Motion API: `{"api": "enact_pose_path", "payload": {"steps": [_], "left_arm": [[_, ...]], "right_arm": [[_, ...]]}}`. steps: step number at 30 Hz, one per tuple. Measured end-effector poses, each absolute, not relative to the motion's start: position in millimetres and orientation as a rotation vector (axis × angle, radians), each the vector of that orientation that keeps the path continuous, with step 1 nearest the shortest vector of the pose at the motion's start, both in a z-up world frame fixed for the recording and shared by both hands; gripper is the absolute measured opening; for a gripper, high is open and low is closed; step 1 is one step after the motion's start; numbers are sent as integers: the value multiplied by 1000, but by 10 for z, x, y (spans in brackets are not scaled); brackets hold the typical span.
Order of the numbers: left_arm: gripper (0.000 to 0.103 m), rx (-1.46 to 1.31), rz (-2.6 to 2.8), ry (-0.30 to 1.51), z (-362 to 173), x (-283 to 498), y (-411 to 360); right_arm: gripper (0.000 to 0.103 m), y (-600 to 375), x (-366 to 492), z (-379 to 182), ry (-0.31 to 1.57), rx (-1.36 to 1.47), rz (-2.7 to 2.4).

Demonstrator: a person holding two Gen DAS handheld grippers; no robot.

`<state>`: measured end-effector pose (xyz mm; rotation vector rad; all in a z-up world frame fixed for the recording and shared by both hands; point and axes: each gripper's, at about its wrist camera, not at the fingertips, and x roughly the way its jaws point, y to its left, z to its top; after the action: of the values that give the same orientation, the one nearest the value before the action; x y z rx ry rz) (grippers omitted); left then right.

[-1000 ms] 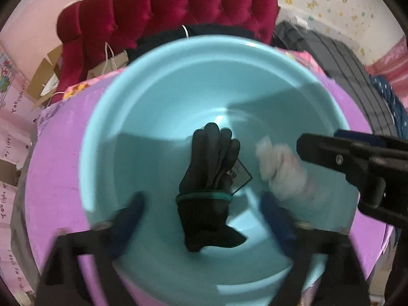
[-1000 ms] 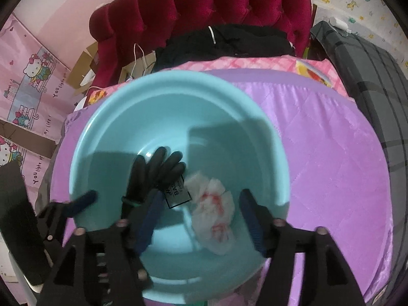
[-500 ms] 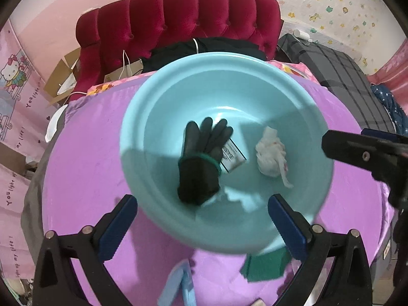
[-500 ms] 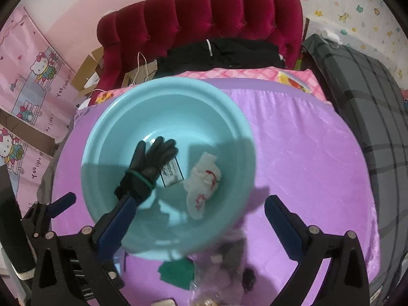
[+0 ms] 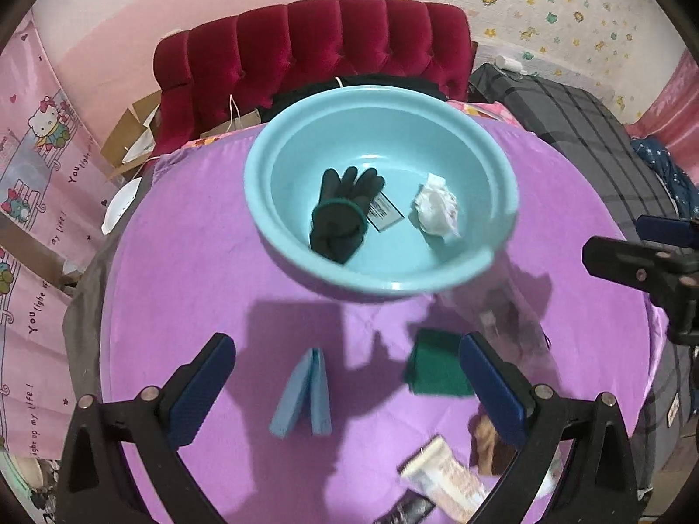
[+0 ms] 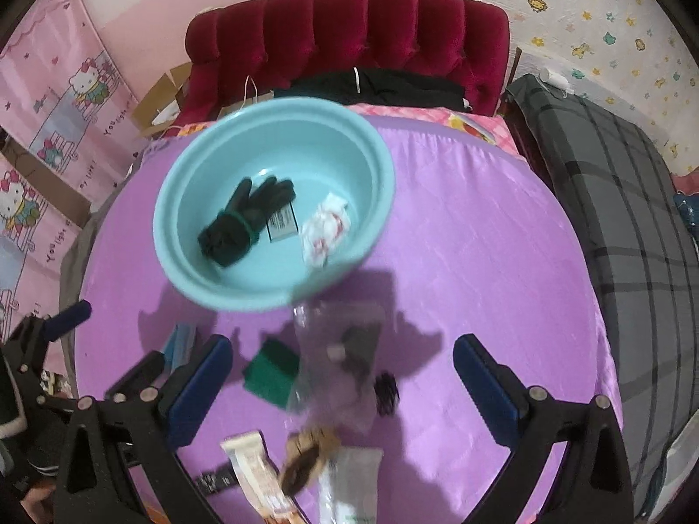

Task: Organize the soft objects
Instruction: 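Open both tools to drop the glove and tissue into the basin, then grasp the white snack packet with the right tool while the left tool grasps the black tube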

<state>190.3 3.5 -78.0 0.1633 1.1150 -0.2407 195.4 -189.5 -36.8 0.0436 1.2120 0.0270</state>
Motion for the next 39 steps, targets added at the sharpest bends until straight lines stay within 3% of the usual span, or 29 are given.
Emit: {"api": "enact_pose_path", "payload": {"steps": [15, 39], "left_arm": [[103, 194, -284, 1071, -915, 819, 170], [103, 215, -376, 1304, -1993, 128, 282]], "right_arm": [[103, -1967, 1017, -629, 1221, 17, 35], [103, -2064, 428, -1703, 1400, 56, 14]]}}
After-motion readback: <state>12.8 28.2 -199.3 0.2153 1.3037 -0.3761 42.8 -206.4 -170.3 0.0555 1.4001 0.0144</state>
